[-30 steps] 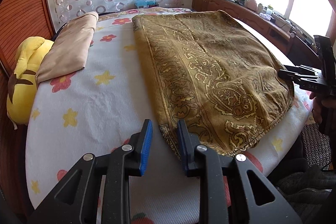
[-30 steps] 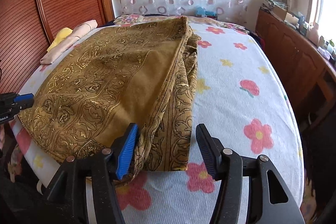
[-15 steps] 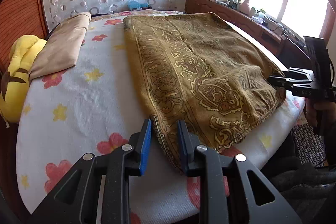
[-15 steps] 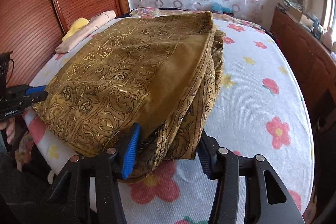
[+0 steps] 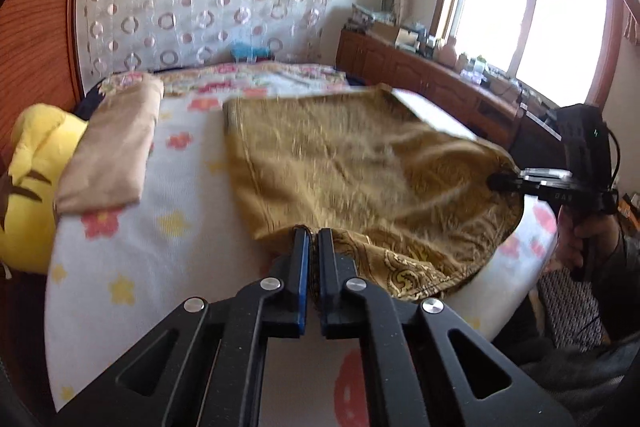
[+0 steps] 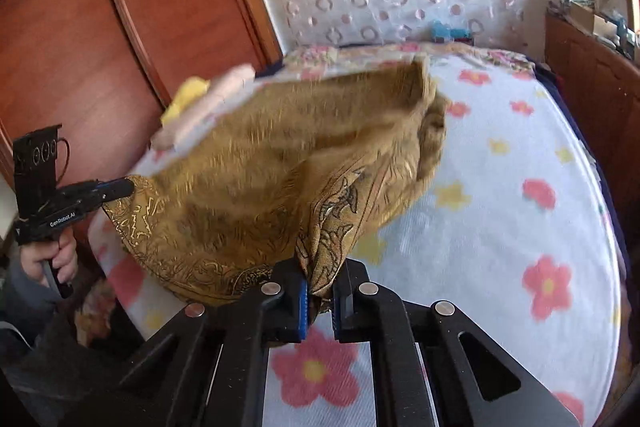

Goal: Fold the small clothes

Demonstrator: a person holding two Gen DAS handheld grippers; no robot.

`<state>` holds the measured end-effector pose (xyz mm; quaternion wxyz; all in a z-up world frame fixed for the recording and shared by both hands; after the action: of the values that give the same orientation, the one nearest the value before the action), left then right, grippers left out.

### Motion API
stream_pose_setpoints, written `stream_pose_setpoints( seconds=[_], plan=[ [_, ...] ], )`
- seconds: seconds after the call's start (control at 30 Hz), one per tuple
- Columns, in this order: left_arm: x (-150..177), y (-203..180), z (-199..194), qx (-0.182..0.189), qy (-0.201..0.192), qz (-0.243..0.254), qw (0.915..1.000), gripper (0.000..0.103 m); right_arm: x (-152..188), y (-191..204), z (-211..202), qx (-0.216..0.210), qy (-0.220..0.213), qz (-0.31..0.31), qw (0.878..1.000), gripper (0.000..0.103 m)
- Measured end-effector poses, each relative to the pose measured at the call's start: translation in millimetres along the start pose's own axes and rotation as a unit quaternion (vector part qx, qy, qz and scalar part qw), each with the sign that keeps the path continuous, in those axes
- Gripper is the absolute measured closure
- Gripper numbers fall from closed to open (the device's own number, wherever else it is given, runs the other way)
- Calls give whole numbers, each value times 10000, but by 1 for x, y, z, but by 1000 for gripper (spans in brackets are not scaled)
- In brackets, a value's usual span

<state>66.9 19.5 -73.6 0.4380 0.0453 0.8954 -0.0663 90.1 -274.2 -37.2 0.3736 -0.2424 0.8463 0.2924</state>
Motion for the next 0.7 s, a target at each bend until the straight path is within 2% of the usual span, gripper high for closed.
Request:
stream_pose_setpoints(
  seconds=[0.17, 0.37, 0.4, 0.57, 0.7],
  plan=[
    [-55, 3, 11, 11, -402, -36, 9992, 98, -38, -8, -4, -85, -380, 74, 9992, 95],
    [-106, 17, 46, -103, -515, -121, 9985, 99, -92, -31, 18, 65, -564, 148, 9983, 95],
    [-110, 19, 51, -111, -503, -140, 9986, 99, -95, -32, 28, 149, -263, 161, 9994, 95],
    [-138, 37, 99, -253, -285, -226, 9990, 99, -125, -54, 71, 282, 82, 253, 9992, 95],
    [-145, 46, 139, -333, -16, -257, 9991, 99, -148, -64, 82, 270, 239, 346, 9988, 88]
  ],
)
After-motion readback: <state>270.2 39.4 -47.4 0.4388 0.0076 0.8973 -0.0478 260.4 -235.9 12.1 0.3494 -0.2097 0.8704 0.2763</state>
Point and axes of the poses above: each gripper's, at about its wrist camera, not at the fingertips, and z roughly the way its jaws point, y to its left, x to its underside, the point moved 2 cm from there along z, roughly the way its jaws point, and after that the axes turned 9 degrees about -x, right-handed, at the moved point
